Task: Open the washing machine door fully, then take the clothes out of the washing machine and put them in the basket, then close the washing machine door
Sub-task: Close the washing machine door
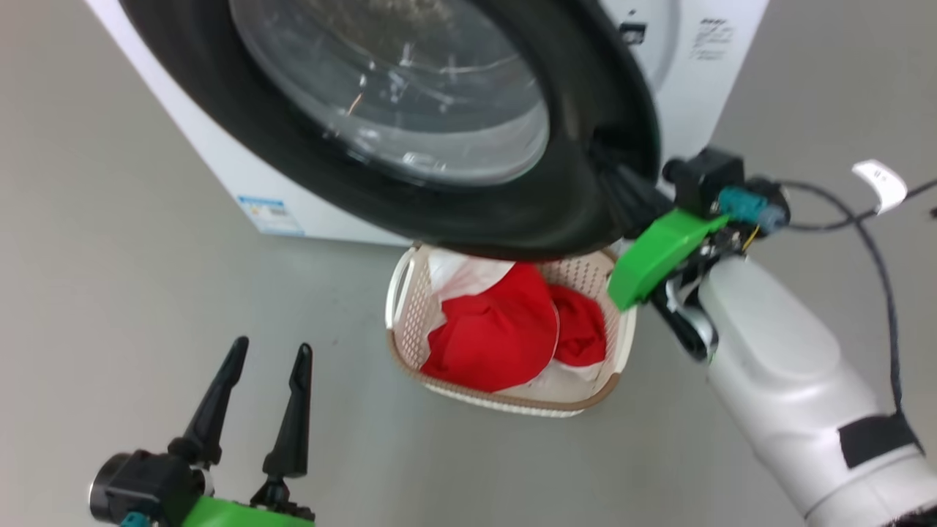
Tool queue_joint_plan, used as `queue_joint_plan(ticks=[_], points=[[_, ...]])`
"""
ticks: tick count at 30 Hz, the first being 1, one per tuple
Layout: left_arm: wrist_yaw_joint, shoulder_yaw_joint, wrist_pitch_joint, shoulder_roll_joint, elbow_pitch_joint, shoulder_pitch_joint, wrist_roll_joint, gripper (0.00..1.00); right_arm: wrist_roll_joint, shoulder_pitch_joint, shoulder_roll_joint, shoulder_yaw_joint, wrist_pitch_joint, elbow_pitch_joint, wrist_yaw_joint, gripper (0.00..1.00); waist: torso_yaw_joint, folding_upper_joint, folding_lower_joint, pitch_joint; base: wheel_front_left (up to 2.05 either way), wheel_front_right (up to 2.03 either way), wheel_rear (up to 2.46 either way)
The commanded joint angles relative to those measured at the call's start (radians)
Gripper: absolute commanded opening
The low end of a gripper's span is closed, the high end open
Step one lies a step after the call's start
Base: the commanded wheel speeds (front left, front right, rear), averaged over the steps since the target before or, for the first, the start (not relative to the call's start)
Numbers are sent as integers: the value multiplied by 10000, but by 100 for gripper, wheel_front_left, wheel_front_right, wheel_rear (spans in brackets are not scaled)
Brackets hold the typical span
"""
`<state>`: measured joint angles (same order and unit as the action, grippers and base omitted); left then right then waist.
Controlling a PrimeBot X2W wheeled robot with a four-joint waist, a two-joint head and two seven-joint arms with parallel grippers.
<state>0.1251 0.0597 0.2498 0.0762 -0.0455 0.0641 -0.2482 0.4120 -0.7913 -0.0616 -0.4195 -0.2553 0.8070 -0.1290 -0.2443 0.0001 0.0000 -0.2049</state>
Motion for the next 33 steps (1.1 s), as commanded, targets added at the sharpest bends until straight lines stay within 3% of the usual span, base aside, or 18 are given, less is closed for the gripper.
queue_joint_plan(ticks=[1,21,33], points=[[55,-297,120,68,252,360,-57,100,-89,-407,114,60,-65,-122,-17,0,-375,-1,0,-506,0,0,0],[55,199,120,-78,251,1284,-389,100,-1089,-3077,-352,1889,-65,353,-17,0,-836,-1,0,-2052,0,0,0],[56,270,120,109,-109,1551,-464,100,-2448,-2905,-31,3451,-65,-135,-17,0,-696,-1,0,-1960,0,0,0]])
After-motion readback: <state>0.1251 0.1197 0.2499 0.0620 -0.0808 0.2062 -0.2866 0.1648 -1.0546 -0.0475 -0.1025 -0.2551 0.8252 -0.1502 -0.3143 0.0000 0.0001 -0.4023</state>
